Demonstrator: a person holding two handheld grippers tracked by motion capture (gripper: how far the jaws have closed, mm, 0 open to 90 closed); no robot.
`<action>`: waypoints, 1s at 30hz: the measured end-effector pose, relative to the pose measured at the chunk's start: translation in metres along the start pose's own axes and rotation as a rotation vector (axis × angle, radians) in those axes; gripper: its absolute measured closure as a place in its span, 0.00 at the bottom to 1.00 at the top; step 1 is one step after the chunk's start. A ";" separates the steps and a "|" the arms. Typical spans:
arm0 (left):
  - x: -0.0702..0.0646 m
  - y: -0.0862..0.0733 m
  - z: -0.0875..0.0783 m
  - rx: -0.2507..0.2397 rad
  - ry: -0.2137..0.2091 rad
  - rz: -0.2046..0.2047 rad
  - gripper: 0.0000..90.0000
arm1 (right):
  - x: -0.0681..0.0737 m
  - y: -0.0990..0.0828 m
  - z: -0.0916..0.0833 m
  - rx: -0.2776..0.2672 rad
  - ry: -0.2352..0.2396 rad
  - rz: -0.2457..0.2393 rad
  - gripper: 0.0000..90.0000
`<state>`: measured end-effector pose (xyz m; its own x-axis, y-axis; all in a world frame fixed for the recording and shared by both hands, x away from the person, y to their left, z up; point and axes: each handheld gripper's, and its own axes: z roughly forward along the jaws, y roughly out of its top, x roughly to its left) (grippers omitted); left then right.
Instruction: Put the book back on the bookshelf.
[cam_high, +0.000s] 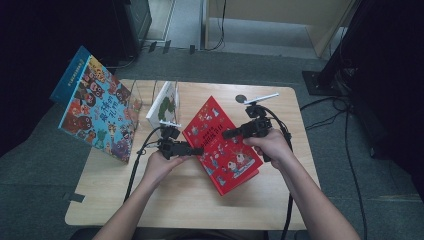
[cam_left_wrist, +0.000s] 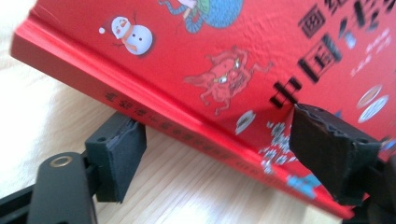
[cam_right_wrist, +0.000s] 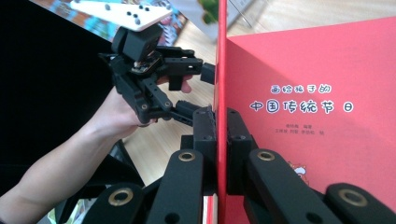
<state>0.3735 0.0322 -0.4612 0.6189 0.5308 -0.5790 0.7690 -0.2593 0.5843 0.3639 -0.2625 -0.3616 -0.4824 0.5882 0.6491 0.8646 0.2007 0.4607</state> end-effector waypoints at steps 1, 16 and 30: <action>-0.001 0.003 -0.002 -0.016 -0.019 -0.006 0.20 | -0.001 -0.002 -0.002 -0.015 0.015 -0.003 0.97; -0.033 0.033 -0.066 -0.190 -0.145 0.199 0.64 | -0.015 -0.028 -0.018 -0.202 0.159 -0.333 0.92; -0.072 0.041 -0.103 -0.163 -0.077 0.445 0.90 | -0.020 -0.045 -0.012 -0.261 -0.083 -0.544 0.60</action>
<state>0.3435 0.0667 -0.3367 0.8969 0.3346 -0.2892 0.3955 -0.3145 0.8629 0.3333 -0.2923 -0.3879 -0.8237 0.5166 0.2338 0.4285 0.2971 0.8533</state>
